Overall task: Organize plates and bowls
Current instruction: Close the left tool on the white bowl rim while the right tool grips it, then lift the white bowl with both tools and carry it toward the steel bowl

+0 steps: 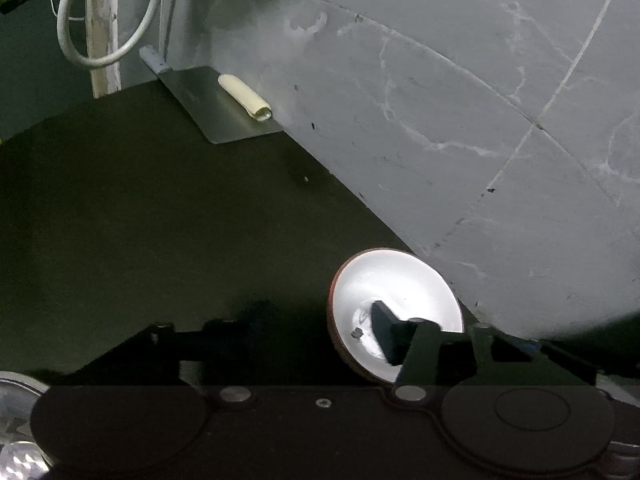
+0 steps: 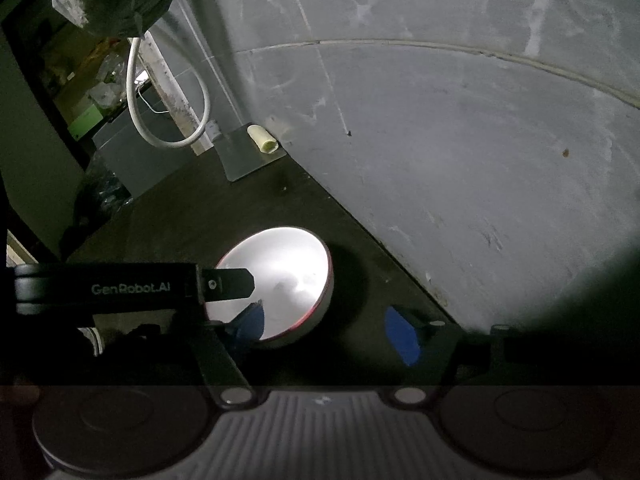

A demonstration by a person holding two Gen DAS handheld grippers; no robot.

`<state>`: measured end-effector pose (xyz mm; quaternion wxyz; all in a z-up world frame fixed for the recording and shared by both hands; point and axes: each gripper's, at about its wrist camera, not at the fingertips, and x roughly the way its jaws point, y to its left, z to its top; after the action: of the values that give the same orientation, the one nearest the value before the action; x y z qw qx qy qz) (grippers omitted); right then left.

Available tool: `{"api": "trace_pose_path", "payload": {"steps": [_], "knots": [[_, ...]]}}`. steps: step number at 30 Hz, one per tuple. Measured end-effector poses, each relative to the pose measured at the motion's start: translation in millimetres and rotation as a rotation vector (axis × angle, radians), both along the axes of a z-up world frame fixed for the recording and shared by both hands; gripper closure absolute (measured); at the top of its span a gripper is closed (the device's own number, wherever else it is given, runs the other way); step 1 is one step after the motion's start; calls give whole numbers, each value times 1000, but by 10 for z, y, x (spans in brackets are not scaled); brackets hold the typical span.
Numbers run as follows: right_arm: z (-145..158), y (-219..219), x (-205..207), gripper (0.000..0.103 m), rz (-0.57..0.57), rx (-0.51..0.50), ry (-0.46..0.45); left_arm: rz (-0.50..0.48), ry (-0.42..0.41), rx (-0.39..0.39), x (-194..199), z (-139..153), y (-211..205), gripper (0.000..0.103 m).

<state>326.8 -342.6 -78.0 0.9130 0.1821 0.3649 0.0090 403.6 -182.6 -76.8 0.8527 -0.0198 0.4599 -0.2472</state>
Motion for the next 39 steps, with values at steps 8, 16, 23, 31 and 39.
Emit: {"api": "trace_pose_path", "payload": {"steps": [8, 16, 23, 31, 39], "knots": [[6, 12, 79, 54, 29, -20, 4, -10, 20, -9, 5, -26, -31, 73], [7, 48, 133, 65, 66, -36, 11, -19, 19, -13, -11, -24, -34, 89], [17, 67, 149, 73, 84, -44, 13, -25, 17, -2, -41, -28, -40, 91], [40, 83, 97, 77, 80, -42, 19, -7, 1, 12, -147, 19, -44, 91], [127, 120, -36, 79, 84, -41, -10, 25, -17, 3, -331, 130, 38, 91]]}}
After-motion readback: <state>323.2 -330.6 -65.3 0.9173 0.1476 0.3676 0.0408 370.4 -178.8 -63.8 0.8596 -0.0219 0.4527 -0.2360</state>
